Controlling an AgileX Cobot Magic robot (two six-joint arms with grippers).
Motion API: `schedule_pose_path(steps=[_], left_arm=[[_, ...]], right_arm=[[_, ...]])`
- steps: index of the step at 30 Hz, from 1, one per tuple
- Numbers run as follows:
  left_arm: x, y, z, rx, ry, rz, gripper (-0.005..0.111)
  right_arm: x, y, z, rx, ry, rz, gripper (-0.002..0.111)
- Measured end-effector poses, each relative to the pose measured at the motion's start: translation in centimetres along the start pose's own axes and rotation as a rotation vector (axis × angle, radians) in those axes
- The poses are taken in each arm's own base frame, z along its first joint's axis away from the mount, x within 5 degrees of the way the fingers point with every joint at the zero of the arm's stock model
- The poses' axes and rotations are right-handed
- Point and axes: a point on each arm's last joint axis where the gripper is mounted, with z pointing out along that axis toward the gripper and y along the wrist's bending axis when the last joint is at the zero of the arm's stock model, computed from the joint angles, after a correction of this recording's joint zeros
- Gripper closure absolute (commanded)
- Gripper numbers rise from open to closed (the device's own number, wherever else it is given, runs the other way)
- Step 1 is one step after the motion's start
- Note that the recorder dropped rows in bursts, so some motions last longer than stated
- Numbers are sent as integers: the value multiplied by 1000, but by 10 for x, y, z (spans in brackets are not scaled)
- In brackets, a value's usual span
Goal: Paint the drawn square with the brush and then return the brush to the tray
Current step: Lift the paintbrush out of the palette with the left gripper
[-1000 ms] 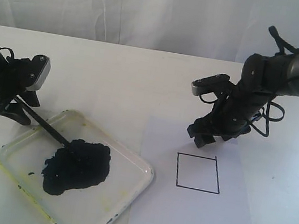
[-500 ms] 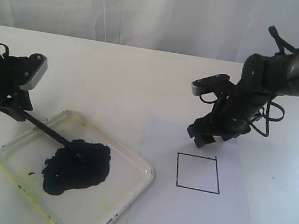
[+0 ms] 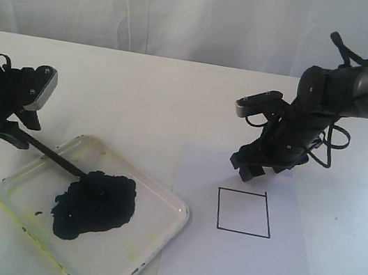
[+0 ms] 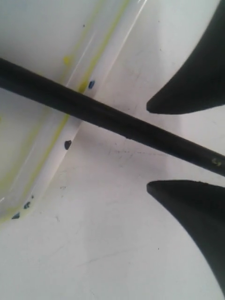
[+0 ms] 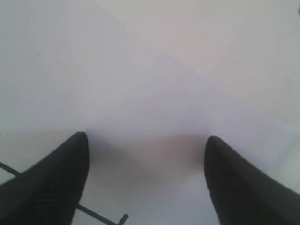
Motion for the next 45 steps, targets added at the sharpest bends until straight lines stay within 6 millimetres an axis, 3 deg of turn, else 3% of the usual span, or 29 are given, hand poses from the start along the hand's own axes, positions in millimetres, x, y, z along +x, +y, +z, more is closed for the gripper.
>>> schedule_pose_path(steps=[7,20,27,31,45], left_arm=[[2,-2,10,34,-8,-8,61],[-1,-1,10,24,-37,-12,62],[-1,-2,10,26,-41,-10,91],[-2,-2,10,30,-43,-9,101],[-2,-2,9,30,-44,50,107]], right_arm=[[0,0,0,0,0,0,42],[0,0,0,1,-2,11,42],[0,0,0,1,-2,11,42],[0,0,0,1,-2,11,42],[0,0,0,1,-2,12,42]])
